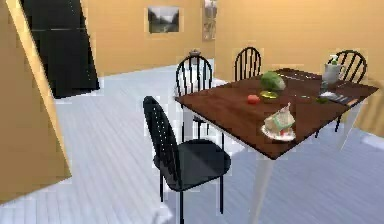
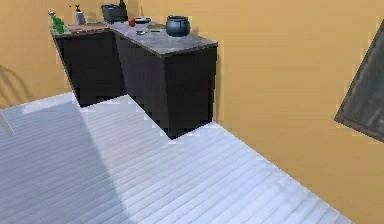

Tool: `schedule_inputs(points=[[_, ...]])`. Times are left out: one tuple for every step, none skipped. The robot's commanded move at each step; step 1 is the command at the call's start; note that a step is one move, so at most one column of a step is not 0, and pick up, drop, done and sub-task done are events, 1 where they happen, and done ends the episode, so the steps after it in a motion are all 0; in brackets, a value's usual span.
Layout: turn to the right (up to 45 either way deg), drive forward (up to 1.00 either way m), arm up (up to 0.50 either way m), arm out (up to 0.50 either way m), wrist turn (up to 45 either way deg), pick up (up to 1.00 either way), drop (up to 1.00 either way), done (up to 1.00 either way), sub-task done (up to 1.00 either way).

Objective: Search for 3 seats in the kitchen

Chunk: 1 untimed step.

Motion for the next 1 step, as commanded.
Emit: schedule_inputs(points=[[0.0,0.0,0.0,0.0,0.0,0.0,0.0,0.0,1.0]])
